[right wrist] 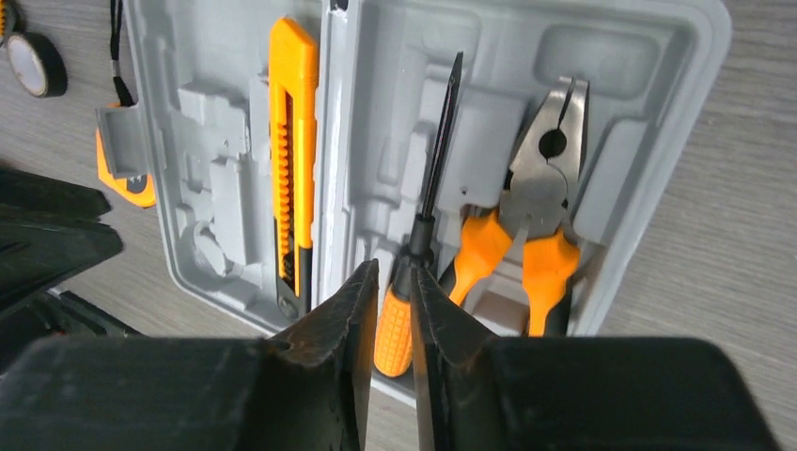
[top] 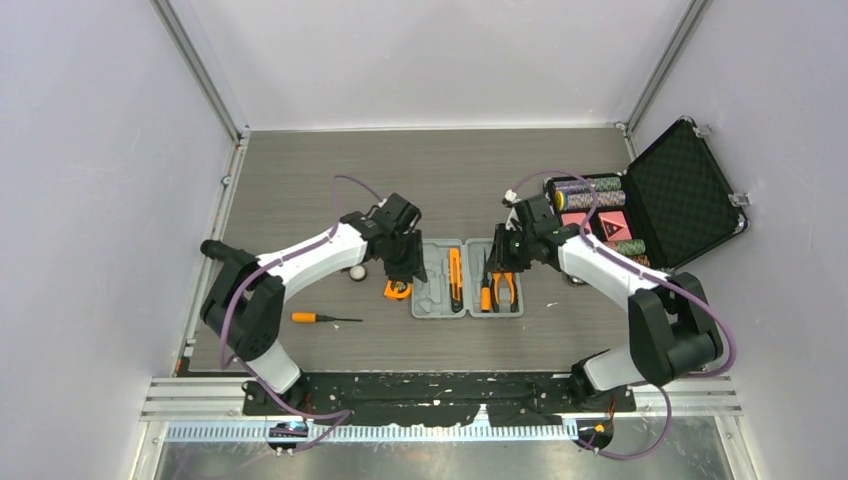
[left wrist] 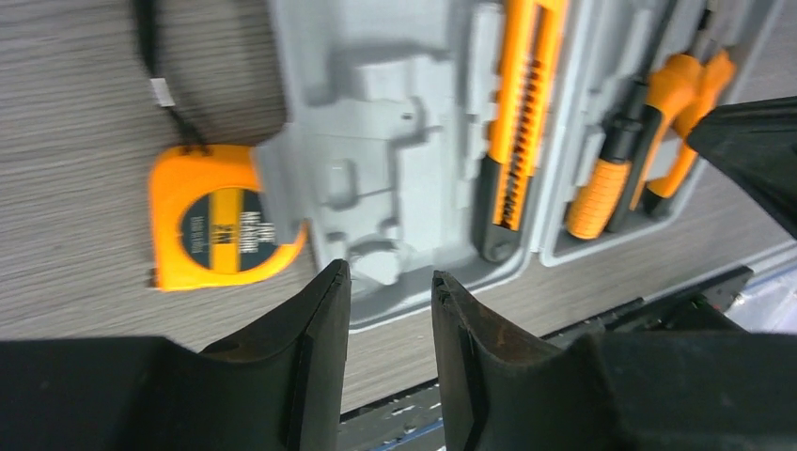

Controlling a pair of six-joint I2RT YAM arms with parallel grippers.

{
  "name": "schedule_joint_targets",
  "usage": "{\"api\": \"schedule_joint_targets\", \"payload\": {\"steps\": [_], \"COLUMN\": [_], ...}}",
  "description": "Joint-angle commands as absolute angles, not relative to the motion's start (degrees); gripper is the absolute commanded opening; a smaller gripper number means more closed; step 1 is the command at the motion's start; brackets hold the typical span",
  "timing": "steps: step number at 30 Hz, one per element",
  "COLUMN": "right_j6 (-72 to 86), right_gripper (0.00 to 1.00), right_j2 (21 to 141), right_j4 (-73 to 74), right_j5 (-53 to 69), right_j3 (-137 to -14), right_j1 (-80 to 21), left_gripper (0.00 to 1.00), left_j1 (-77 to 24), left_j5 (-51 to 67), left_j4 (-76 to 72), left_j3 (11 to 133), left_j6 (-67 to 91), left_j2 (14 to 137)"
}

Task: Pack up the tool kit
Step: Adjust the screwdriver in the toolbox.

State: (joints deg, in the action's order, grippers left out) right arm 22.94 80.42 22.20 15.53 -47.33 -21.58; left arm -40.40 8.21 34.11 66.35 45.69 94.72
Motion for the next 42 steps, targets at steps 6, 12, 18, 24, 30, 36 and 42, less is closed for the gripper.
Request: {"api": "schedule_joint_targets", "payload": {"steps": [6, 12, 18, 24, 30, 36, 42], "right_j6": [23.59, 22.98, 21.81, 20.80, 20.75, 21.04, 20.98], "right_gripper": [0.15, 0.10, 0.06, 0.06, 0.17, 0.34, 0.36], "right_j2": [87.56, 91.13, 93.59, 91.35, 84.65, 78.55, 75.17], "right_j4": [18.80, 18.49, 18.65, 21.01, 24.53, 26.36, 27.78], "right_j5": [11.26, 11.26, 10.38, 7.96, 9.01, 5.78, 6.28], "right_j3": [-52.10, -52.04, -53.19, -54.23, -56.99, -54.14, -50.15], "right_j1": [-22.71, -24.77, -26.51, -26.57, -26.74, -26.73, -25.98], "left_gripper": [0.37, 0.37, 0.37, 0.37, 0.36, 0.36, 0.36], "left_j1": [-35.39, -35.33, -35.13, -35.18, -36.15, -36.66, -38.98], "left_j5": [4.66, 3.98, 3.35, 2.25, 2.60, 4.53, 7.19], "left_j4": [32.91, 33.09, 33.70, 34.61, 35.60, 35.86, 36.04], "left_j3": [60.89, 59.80, 59.78, 61.23, 67.87, 76.43, 85.47], "left_j6": [42.92, 42.16, 41.49, 40.27, 38.38, 37.89, 38.26], "left_j2": [88.21, 88.41, 88.86, 87.87, 88.45, 94.24, 101.06]}}
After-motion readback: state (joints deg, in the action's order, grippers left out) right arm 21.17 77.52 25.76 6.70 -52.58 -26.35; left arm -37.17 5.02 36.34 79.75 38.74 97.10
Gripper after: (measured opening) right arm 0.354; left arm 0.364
